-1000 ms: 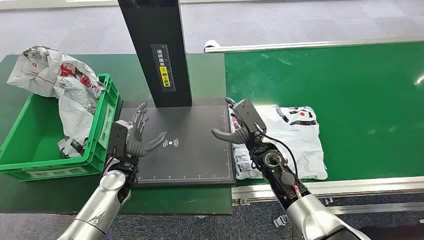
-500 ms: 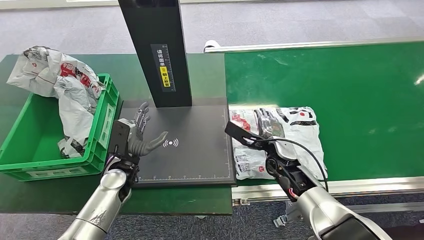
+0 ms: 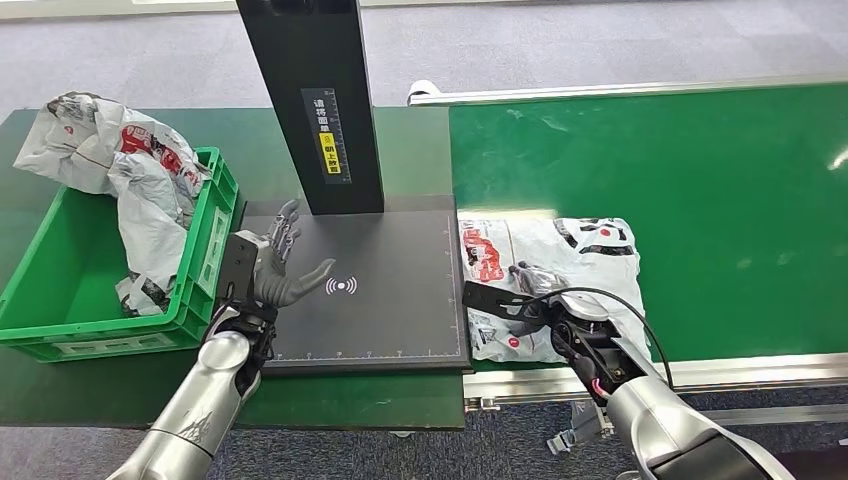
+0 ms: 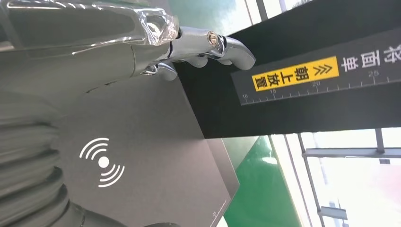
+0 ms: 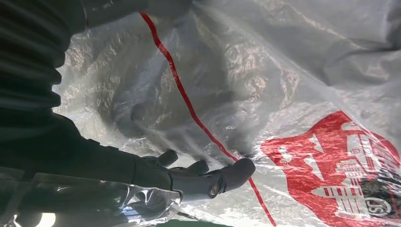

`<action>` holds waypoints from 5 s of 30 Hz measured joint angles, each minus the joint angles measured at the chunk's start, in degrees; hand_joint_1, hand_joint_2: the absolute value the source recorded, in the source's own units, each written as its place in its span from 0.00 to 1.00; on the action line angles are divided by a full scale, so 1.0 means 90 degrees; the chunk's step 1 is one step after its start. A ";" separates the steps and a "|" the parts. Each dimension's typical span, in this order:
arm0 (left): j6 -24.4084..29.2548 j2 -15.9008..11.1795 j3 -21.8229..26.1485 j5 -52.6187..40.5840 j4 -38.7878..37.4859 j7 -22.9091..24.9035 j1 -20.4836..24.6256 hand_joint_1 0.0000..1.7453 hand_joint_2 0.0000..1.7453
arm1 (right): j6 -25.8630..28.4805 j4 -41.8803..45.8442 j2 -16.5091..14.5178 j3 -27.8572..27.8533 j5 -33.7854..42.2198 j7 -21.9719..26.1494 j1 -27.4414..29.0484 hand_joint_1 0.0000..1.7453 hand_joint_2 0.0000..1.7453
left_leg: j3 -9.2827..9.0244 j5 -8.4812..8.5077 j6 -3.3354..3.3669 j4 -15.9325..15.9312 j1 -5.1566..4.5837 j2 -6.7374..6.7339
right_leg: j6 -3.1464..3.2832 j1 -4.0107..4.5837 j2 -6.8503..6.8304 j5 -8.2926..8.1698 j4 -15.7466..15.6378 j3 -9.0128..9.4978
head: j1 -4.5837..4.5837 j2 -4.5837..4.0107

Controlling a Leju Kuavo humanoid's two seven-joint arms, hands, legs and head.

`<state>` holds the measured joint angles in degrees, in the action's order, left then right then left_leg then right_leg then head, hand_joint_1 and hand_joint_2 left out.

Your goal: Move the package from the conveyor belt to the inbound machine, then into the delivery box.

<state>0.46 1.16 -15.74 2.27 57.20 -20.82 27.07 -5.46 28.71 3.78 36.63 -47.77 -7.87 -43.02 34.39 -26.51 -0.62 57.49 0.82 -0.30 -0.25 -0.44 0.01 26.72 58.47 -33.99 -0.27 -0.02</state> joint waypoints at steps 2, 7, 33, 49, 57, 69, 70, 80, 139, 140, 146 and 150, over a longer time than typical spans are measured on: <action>-0.0011 0.0001 0.0020 -0.0005 0.0000 0.0015 0.0000 0.00 1.00 | -0.0034 -0.0027 0.0000 -0.0058 -0.0015 0.0003 -0.0002 1.00 1.00 | 0.0000 0.0000 0.0000 0.0000 0.0000 0.0001 | 0.0000 0.0000 0.0000 0.0000 0.0000 0.0001 | 0.0000 0.0000; -0.0033 0.0002 0.0033 -0.0019 0.0001 0.0030 -0.0005 0.00 1.00 | -0.0057 -0.0066 0.0000 -0.0177 -0.0025 0.0002 -0.0032 1.00 1.00 | 0.0000 0.0000 0.0000 0.0000 0.0000 0.0002 | 0.0000 0.0000 0.0000 0.0000 0.0000 0.0001 | 0.0001 0.0000; 0.0242 0.0002 0.0294 -0.0059 0.0828 0.0029 -0.0757 0.00 1.00 | 0.4543 0.2507 -0.0213 -0.2114 0.1493 0.2636 0.0818 1.00 1.00 | 0.0005 -0.0001 0.0000 -0.0002 0.0001 0.0006 | 0.0000 0.0001 -0.0001 0.0004 0.0000 -0.0003 | -0.0001 0.0000; 0.0527 0.0036 0.0261 -0.0103 0.0607 -0.0604 -0.0320 0.00 1.00 | 0.4503 0.3564 -0.0459 -0.2003 0.1152 0.4110 0.1245 1.00 1.00 | 0.0003 0.0000 0.0000 -0.0003 0.0001 -0.0002 | -0.0001 0.0002 0.0001 0.0002 0.0002 -0.0003 | 0.0001 0.0001; 0.0446 0.0042 0.0189 -0.0089 0.0329 -0.0772 0.0164 0.00 1.00 | 0.2995 0.2552 -0.0437 -0.0157 -0.0564 0.3520 0.0241 1.00 1.00 | 0.0003 0.0004 -0.0001 -0.0001 0.0001 0.0002 | -0.0001 0.0001 -0.0002 0.0001 0.0003 -0.0001 | -0.0002 0.0001; 0.0462 0.0064 0.0180 -0.0066 0.0030 -0.0831 0.0371 0.00 1.00 | 0.2700 0.1886 -0.0450 0.0782 -0.0659 0.3489 -0.0320 1.00 1.00 | 0.0004 0.0002 -0.0001 -0.0001 0.0001 0.0001 | -0.0001 0.0001 -0.0001 0.0001 0.0002 -0.0002 | -0.0001 0.0001; 0.0500 0.0069 0.0180 -0.0066 0.0019 -0.0852 0.0389 0.00 1.00 | 0.2537 0.1838 -0.0474 0.0895 -0.0689 0.3518 -0.0377 1.00 1.00 | 0.0004 0.0002 -0.0001 -0.0001 0.0001 0.0000 | -0.0001 0.0002 0.0000 0.0001 0.0003 -0.0002 | -0.0001 0.0000; 0.1517 0.0220 0.0437 0.0328 0.0073 -0.1354 0.0475 0.00 1.00 | 0.2462 0.1331 -0.0944 0.2599 -0.0944 0.3549 -0.0785 1.00 1.00 | 0.0003 0.0003 -0.0002 -0.0001 0.0008 0.0001 | 0.0001 0.0007 0.0000 0.0002 0.0004 -0.0003 | -0.0002 0.0001; 0.1578 -0.0352 -0.0729 -0.3281 0.1014 -0.0564 -0.0184 0.00 1.00 | 0.1943 0.2515 -0.0600 -0.0682 0.5317 0.4265 0.0589 0.00 1.00 | 0.0005 0.0000 0.0000 -0.0001 0.0006 0.0004 | 0.0000 0.0005 -0.0001 0.0003 0.0000 -0.0004 | -0.0001 0.0001; 0.1360 -0.0366 -0.0815 -0.3460 0.1060 -0.0574 -0.0190 0.00 1.00 | 0.2041 0.2626 -0.0613 -0.0780 0.5474 0.4302 0.0613 0.00 1.00 | 0.0005 0.0000 0.0000 -0.0001 0.0006 0.0004 | 0.0000 0.0004 -0.0001 0.0003 -0.0001 -0.0004 | 0.0000 0.0001; -0.0200 -0.0516 -0.1900 -0.4696 0.0854 -0.0329 -0.0068 0.00 1.00 | 0.2490 0.3157 -0.0667 -0.1149 0.6034 0.4439 0.0672 0.00 1.00 | 0.0002 0.0000 0.0000 0.0000 0.0004 -0.0001 | -0.0001 0.0002 0.0000 0.0002 -0.0002 -0.0003 | -0.0002 0.0000; -0.1060 -0.0512 -0.2565 -0.4842 0.0064 -0.0231 0.0270 0.00 1.00 | 0.2794 0.3417 -0.0695 -0.1288 0.6199 0.4494 0.0746 0.00 1.00 | 0.0000 0.0000 0.0000 0.0000 0.0005 0.0000 | 0.0000 0.0003 0.0000 0.0001 -0.0001 -0.0001 | -0.0001 0.0000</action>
<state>-9.08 -3.44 -38.82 -41.31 57.78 -22.90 29.50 19.69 59.47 -2.48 25.04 8.02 32.58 -36.31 34.39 -26.51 -0.62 57.49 0.86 -0.31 -0.25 -0.42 0.01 26.73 58.46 -34.00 -0.28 -0.02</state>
